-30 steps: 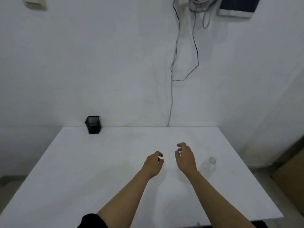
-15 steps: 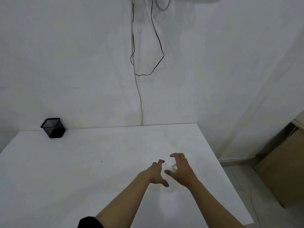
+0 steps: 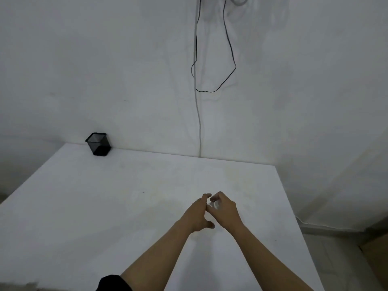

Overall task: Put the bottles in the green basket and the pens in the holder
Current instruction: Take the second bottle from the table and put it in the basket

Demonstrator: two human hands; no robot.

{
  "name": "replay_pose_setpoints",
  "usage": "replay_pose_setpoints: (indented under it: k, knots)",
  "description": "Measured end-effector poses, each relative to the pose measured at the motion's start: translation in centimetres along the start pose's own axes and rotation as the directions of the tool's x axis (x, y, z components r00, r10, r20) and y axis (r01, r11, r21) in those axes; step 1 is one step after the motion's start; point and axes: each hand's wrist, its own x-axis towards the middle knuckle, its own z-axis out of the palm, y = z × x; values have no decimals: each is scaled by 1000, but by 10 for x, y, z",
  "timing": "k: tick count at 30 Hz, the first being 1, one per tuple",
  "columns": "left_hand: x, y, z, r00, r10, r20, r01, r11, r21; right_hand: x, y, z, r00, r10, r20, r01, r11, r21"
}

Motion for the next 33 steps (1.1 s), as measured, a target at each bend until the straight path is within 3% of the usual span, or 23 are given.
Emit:
replay_pose_setpoints:
  k: [13,21,33]
  knots:
    - [-127,-105,-75,941,-127,-313,109,991,-76,-44,-84,134,942,-196,273,180,980,82]
    - [-273,-215,-144,836,-245,-492,204,969,-137,-148,-156,276,872,-298,388,188,936,298]
    - [-447,-353,-192,640,-430,-637,262,901,-345,-272,-189,452,770,-333,544,213,938,273]
